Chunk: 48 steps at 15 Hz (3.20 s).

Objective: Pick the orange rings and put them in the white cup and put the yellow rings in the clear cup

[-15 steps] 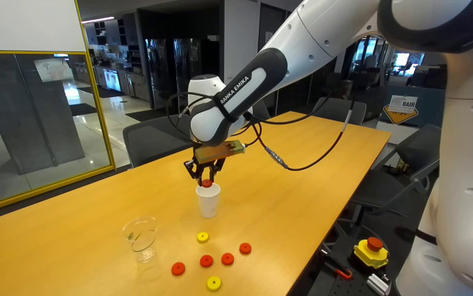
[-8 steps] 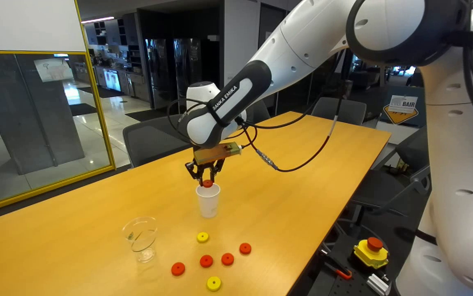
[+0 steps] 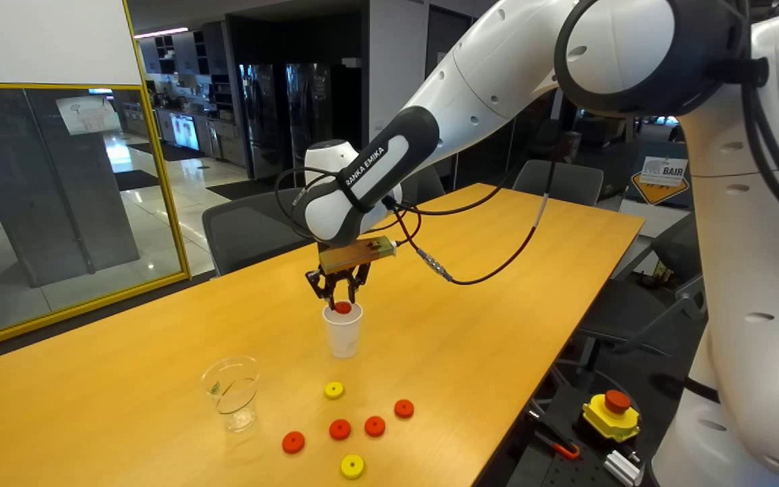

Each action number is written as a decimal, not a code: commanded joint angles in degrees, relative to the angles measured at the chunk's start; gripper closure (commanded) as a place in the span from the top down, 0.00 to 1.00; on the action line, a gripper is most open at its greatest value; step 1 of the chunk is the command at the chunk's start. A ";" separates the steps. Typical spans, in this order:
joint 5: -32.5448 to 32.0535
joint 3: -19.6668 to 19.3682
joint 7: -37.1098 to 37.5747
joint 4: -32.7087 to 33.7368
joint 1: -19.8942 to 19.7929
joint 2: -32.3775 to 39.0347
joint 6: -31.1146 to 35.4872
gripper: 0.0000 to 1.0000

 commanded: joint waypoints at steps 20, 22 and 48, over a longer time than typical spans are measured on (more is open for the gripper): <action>4.82 8.35 -1.80 -22.20 4.77 -11.83 13.44 1.00; 4.15 7.74 -2.00 -22.81 4.71 -9.76 16.20 1.00; 6.81 4.62 -8.57 -12.80 4.97 5.57 17.07 0.75</action>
